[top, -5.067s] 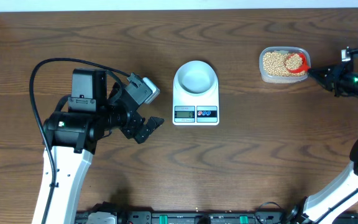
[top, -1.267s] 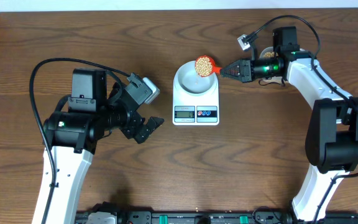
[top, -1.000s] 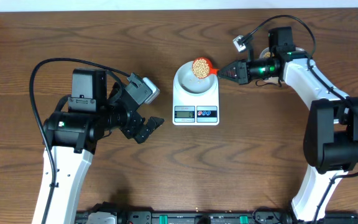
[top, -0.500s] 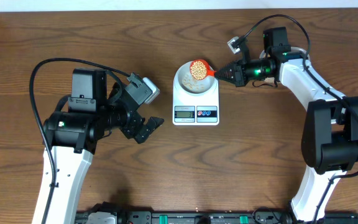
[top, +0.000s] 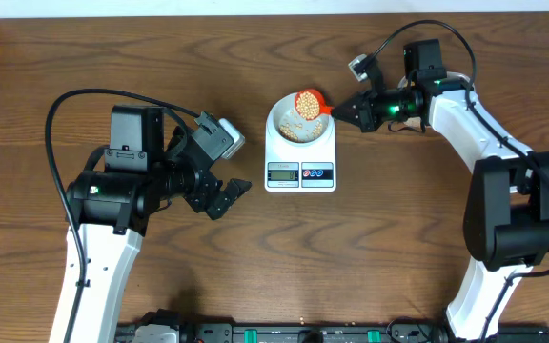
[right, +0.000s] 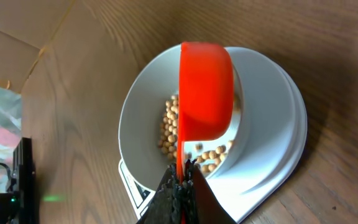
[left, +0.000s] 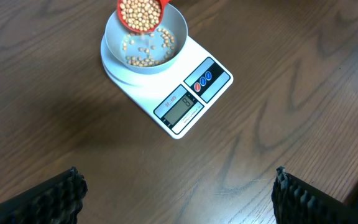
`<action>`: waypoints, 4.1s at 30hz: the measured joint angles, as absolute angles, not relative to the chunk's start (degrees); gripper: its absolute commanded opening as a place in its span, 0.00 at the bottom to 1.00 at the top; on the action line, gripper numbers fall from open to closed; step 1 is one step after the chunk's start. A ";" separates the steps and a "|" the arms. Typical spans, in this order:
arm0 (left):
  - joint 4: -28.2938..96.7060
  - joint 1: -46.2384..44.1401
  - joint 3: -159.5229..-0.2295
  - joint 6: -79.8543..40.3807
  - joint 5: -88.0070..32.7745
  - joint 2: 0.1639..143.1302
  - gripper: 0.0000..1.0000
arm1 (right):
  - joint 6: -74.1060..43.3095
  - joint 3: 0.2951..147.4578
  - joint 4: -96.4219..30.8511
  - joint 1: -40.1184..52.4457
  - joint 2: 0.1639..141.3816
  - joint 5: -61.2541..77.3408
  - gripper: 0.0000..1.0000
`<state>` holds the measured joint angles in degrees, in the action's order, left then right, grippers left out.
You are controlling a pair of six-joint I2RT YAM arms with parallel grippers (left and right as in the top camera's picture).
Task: Scoop item into bowl and weigh 50g on scale
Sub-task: 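Tilt the scoop with the right gripper to pour soybeans into bowl, then hold the tilted red scoop over the bowl, shaking out remaining soybeans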
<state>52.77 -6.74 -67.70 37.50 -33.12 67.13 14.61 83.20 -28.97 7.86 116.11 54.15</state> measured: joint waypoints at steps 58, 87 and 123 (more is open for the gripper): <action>52.77 -6.74 -67.70 37.50 -33.12 67.13 0.98 | 17.21 83.18 -33.19 10.85 108.62 43.70 0.01; 52.77 -6.74 -67.70 37.50 -33.10 67.13 0.98 | 16.97 83.18 -33.98 12.10 106.26 40.40 0.01; 52.77 -6.74 -67.70 37.50 -33.12 67.13 0.98 | 17.41 83.18 -35.20 15.07 103.44 32.51 0.01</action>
